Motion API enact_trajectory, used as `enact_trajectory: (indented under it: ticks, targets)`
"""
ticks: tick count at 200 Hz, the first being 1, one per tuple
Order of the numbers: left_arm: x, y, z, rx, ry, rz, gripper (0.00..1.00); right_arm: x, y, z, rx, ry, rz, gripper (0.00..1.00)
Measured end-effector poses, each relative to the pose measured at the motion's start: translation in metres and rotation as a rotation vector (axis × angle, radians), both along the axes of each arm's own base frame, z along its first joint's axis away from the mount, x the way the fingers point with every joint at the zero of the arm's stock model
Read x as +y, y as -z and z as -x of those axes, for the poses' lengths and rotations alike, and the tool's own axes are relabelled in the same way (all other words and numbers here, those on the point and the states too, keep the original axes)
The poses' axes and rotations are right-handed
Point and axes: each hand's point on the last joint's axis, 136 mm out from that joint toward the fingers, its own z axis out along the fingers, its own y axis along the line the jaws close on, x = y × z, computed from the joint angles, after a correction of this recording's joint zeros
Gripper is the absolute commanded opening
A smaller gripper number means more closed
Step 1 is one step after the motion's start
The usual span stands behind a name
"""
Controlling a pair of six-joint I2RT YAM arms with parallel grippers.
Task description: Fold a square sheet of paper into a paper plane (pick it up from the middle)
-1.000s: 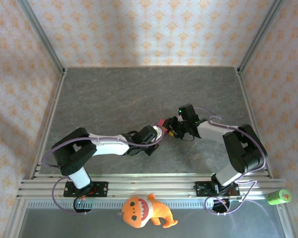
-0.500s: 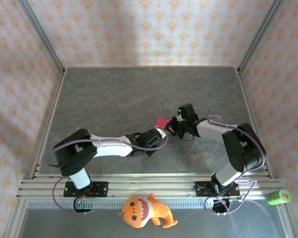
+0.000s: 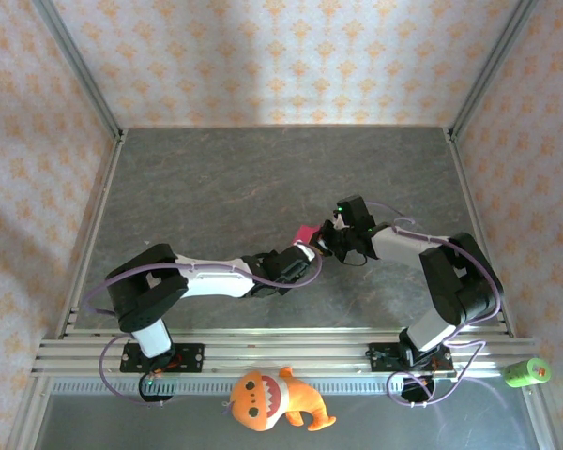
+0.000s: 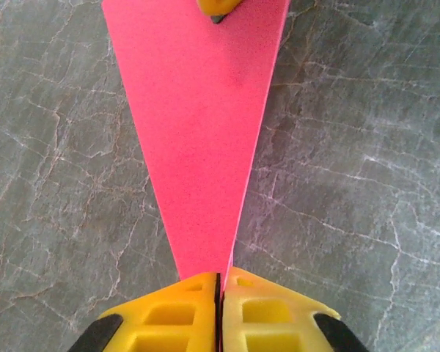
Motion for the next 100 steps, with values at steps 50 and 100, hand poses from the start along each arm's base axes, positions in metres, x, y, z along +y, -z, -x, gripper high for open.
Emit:
enact_trajectory:
  ticks: [50,100]
  targets:
    - [-0.001,0.0,0.001,0.001,0.004,0.002,0.0,0.0,0.0,0.0,0.0,0.0,0.0,0.13]
    - [-0.011,0.004,0.003,0.091,-0.008,0.124,0.0,-0.031,-0.017,-0.014,-0.105,0.087,0.062,0.34]
